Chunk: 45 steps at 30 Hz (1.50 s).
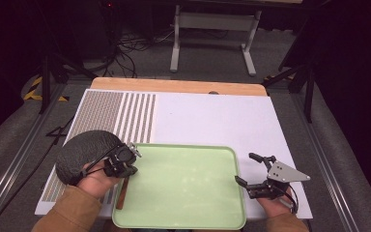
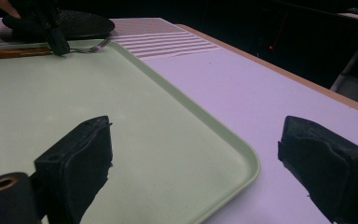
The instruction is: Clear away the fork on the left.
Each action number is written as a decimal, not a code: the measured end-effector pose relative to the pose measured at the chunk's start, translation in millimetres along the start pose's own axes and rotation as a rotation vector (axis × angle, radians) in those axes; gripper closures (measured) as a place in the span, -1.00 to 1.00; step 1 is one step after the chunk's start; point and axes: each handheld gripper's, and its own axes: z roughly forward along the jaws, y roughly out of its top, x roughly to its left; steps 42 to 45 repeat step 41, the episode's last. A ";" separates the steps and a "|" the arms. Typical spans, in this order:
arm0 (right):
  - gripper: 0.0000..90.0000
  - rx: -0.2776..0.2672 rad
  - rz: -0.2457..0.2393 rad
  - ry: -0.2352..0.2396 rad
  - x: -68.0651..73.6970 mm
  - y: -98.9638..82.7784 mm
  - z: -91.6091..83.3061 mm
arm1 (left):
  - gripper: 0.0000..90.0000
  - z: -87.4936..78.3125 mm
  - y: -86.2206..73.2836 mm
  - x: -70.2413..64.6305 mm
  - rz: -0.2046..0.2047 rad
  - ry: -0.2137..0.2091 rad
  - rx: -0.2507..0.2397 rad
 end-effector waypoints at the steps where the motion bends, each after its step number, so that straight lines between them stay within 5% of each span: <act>1: -0.77 -0.001 0.000 0.000 0.0 0.1 0.1 | 0.99 -0.3 -0.4 -0.2 -0.003 0.000 0.000; 6: -0.77 -0.004 0.001 0.003 0.0 0.4 0.7 | 0.97 -5.8 -2.8 -0.7 -0.003 0.007 -0.022; 9: -0.78 -0.007 0.000 0.006 -0.2 0.9 1.5 | 0.78 -12.0 -4.5 -1.3 -0.002 0.000 -0.057; 16: -0.78 -0.008 0.004 0.015 0.1 1.5 3.0 | 0.16 -30.7 -13.5 -2.6 0.024 -0.064 -0.252; 21: -0.78 -0.016 0.002 0.028 3.7 3.5 4.0 | -0.34 -36.5 -25.3 3.0 -0.003 -0.135 -0.416; 24: -0.79 -0.018 0.002 0.034 4.6 4.3 4.3 | -0.66 -36.6 -32.0 5.4 -0.015 -0.131 -0.474; 27: -0.79 -0.021 0.009 0.039 5.5 4.6 4.6 | -0.86 -38.3 -40.5 5.5 0.016 -0.132 -0.552; 34: -0.79 -0.043 0.036 0.059 5.7 4.7 4.9 | -1.00 -38.4 -59.2 -1.4 0.082 -0.077 -0.708; 41: -0.79 -0.049 0.048 0.066 5.2 3.3 4.7 | -1.00 -40.4 -72.7 -5.1 0.068 -0.069 -0.849; 45: -0.79 -0.049 0.048 0.066 5.2 3.3 4.7 | -1.00 -40.4 -72.7 -5.1 0.068 -0.069 -0.849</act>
